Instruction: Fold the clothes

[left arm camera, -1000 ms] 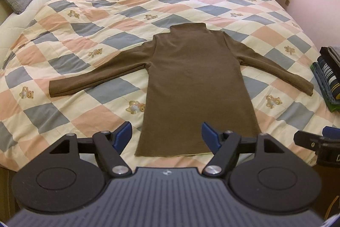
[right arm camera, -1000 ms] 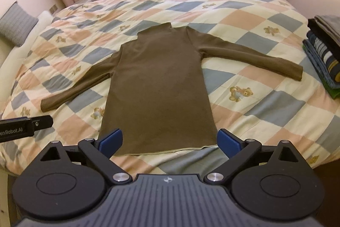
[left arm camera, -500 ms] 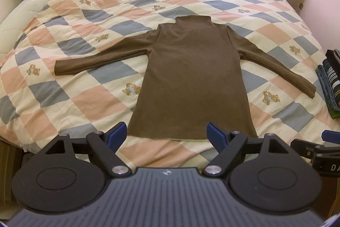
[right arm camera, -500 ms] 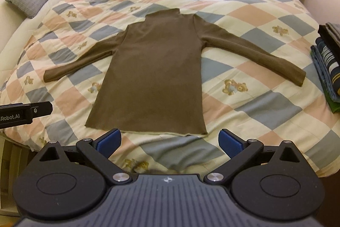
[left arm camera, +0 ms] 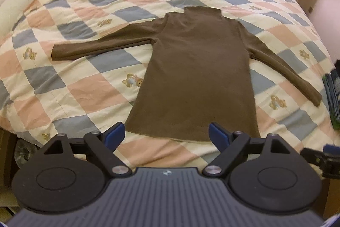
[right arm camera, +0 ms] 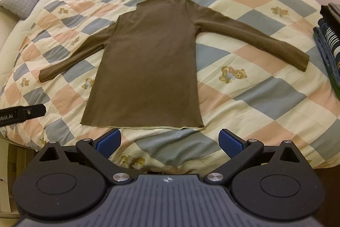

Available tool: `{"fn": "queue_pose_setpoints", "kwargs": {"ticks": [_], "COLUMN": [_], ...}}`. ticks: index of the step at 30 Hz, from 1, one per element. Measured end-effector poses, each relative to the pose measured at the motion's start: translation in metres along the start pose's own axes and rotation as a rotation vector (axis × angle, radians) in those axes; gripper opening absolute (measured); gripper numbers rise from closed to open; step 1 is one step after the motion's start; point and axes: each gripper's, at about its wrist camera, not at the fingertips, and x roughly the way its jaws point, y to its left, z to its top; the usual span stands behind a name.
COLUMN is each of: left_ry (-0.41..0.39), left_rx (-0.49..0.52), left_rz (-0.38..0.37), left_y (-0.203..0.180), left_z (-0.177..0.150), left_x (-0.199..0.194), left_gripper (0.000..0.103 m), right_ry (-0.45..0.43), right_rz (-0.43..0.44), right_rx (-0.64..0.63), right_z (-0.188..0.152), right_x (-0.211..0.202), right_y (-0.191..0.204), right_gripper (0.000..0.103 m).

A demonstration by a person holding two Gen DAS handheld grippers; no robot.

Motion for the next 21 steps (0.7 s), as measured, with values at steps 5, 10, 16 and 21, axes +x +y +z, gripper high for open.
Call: {"fn": "queue_pose_setpoints", "kwargs": {"ticks": [5,10,16,21], "left_ry": [0.028,0.043,-0.021,-0.097], "left_rx": [-0.167,-0.349,-0.683,-0.986], "left_rz": [-0.065,-0.098,-0.071,-0.025], "left_y": [0.054,0.123,0.244,0.347], "left_z": [0.034,0.076,0.113,0.126], "left_x": [0.05,0.111,0.188,0.258], "left_gripper": [0.081,0.054,0.063,0.068], "right_ry": [0.031,0.083,0.21,0.306], "right_rz": [-0.03,-0.084,-0.126,-0.109], "right_rx": [0.062,0.124,0.107,0.059], "right_z": [0.023,0.055,0.096,0.114], "right_x": [0.028,0.067,0.136,0.2], "right_y": [-0.006,-0.002,0.04,0.086], "right_gripper": [0.101,0.101,0.101,0.101]}}
